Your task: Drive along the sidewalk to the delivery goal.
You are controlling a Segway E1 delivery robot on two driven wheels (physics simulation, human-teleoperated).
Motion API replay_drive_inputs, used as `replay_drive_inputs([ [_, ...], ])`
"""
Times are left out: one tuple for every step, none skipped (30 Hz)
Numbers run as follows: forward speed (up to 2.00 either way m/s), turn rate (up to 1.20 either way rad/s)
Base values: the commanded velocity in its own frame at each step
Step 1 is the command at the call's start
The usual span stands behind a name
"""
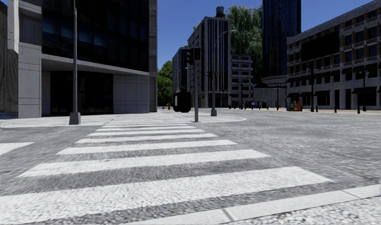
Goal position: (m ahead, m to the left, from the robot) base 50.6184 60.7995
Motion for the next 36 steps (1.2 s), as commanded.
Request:
replay_drive_inputs([
  [2.00, 0.48],
  [2.00, 0.48],
  [2.00, 0.48],
  [2.00, 0.48],
  [2.00, 0.48],
  [2.00, 0.48],
  [2.00, 0.48],
  [2.00, 0.48],
  [2.00, 0.48],
  [2.00, 0.48],
  [2.00, 0.48],
  [2.00, 0.48],
  [2.00, 0.48],
  [2.00, 0.44],
  [2.00, 0.38],
  [2.00, 0.35],
  [2.00, 0.35],
  [2.00, 0.35],
  [2.00, 0.34],
  [2.00, 0.34],
  [2.00, 0.00],
  [2.00, 0.00],
  [2.00, 0.00],
  [2.00, 0.00],
  [2.00, 0.00],
  [2.00, 0.00],
  [2.00, 0.00],
  [2.00, 0.00],
  [2.00, 0.00],
  [2.00, 0.00],
  [2.00, 0.00],
  [2.00, 0.00],
  [2.00, 0.00],
  [2.00, 0.00],
  [2.00, 0.00],
  [2.00, 0.00],
])
